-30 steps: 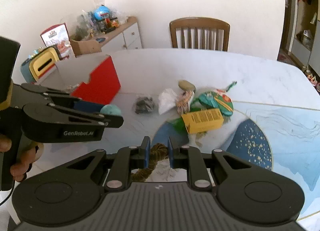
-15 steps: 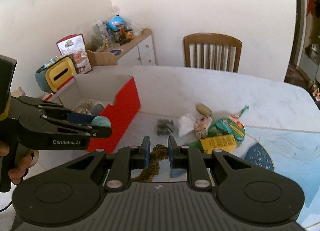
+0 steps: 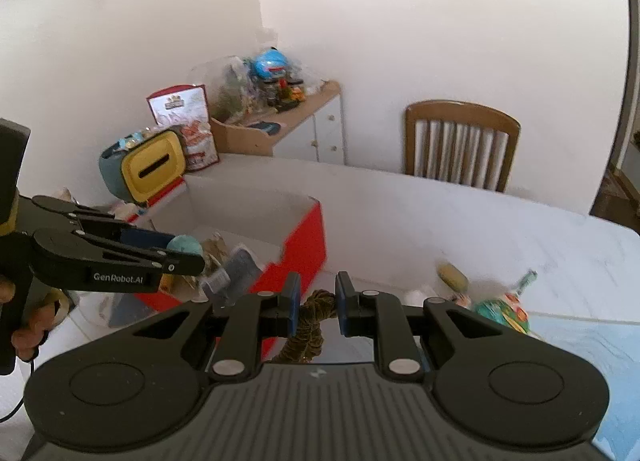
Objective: Organize objects
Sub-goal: 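Carry the teal soap bar and brown rope over the cardboard box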
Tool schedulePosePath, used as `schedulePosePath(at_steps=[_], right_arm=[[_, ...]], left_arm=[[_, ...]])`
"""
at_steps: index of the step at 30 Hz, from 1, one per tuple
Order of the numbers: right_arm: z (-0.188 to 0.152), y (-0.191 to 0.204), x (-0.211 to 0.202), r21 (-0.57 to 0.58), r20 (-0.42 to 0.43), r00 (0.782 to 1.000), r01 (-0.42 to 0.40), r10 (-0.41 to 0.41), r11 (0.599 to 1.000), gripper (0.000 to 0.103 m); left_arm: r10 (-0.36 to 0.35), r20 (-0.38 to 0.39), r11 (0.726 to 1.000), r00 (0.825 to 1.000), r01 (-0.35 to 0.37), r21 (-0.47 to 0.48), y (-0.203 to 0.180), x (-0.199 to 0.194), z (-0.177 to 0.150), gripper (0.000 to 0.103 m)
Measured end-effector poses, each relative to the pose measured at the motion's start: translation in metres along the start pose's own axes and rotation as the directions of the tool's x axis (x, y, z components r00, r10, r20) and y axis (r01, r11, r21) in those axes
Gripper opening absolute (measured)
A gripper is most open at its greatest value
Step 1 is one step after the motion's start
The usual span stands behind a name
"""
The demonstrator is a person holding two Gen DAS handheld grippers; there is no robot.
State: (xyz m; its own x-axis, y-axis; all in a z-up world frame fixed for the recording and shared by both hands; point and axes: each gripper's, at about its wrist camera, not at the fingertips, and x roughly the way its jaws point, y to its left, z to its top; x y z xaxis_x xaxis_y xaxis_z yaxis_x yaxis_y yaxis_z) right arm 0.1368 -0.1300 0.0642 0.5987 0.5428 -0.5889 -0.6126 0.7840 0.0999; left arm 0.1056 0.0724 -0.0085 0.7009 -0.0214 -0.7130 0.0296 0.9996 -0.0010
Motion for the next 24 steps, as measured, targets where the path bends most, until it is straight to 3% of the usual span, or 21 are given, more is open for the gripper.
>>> schedulePosePath(at_steps=[13, 24], right_arm=[[0.042, 0.049, 0.043, -0.033, 0.018, 0.997, -0.078, 0.079, 0.996, 0.018], [0.05, 0.093, 0.101, -0.049, -0.015, 0.993, -0.117, 0.116, 0.992, 0.018]], left_arm=[[0.075, -0.032, 0.996, 0.997, -0.076, -0.04, 0.062, 0.004, 0.0, 0.037], [0.154, -0.072, 0.986, 0.985, -0.158, -0.054, 0.107, 0.019, -0.007, 0.037]])
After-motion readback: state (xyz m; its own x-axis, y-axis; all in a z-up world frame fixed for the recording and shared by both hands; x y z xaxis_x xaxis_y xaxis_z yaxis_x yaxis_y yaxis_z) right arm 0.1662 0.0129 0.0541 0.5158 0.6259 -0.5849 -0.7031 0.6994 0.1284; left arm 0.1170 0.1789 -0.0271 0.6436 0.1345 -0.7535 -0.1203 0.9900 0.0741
